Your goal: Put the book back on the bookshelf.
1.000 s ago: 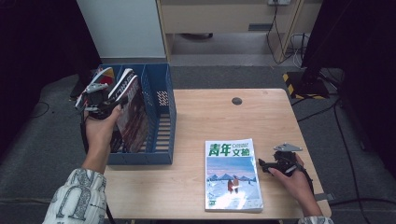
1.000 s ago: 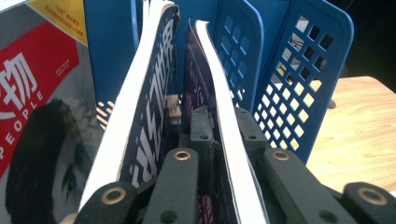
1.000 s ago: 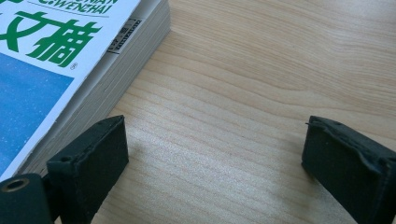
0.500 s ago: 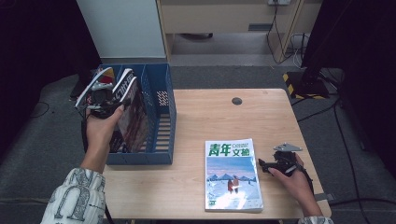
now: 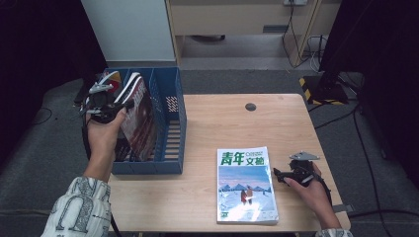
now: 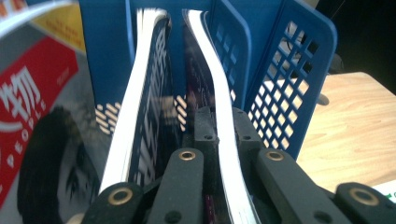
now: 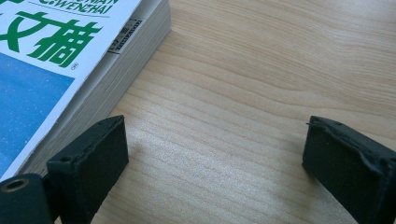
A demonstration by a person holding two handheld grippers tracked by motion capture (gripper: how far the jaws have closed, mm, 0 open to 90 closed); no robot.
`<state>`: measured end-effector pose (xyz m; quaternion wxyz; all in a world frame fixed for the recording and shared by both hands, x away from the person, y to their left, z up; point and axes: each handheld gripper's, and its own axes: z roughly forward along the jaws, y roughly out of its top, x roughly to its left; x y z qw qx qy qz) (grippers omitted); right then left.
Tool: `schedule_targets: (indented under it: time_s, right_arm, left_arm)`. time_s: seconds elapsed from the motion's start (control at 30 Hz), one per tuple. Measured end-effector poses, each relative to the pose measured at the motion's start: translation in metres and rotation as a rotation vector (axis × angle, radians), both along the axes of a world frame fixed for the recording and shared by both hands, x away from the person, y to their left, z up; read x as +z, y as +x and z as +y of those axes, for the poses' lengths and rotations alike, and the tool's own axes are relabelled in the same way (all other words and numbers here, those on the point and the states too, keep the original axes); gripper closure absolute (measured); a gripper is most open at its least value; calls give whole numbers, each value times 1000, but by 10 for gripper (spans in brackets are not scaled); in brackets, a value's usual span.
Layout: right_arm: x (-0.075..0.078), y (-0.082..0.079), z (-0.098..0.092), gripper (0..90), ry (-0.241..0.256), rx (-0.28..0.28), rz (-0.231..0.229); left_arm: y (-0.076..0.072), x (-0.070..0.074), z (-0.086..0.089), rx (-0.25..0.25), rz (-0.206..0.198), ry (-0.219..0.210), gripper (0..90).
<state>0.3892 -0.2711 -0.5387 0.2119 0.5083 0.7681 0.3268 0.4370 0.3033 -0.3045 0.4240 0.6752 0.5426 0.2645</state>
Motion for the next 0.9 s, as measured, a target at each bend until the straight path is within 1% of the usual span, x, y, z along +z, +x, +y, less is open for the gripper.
schedule_targets:
  time_s: [0.07,0.17,0.23,0.3,0.43,0.53,0.63,0.8,0.9]
  right_arm:
    - [0,0,0,72,0,1,0]
    - [0,0,0,72,-1,2,-1]
    - [0,0,0,72,-1,1,0]
    - [0,0,0,71,-1,2,0]
    - [0,0,0,71,0,3,1]
    - [0,0,0,71,-1,3,0]
    - [0,0,0,71,0,3,1]
    - [0,0,0,71,2,1,0]
    - [0,0,0,71,-1,4,0]
  left_arm:
    - [2,2,-2,0,-12,6,838]
    - [8,1,-4,4,-17,-1,838]
    - [13,-2,-5,11,-22,-8,838]
    - [17,-4,-7,20,-28,0,838]
    - [23,-10,-11,23,-36,-3,838]
    - [26,-13,-12,30,-40,-19,838]
    - [28,-14,-11,32,-37,-12,838]
    - [31,-19,-10,34,-26,-23,837]
    - [32,-22,-10,32,-19,-23,837]
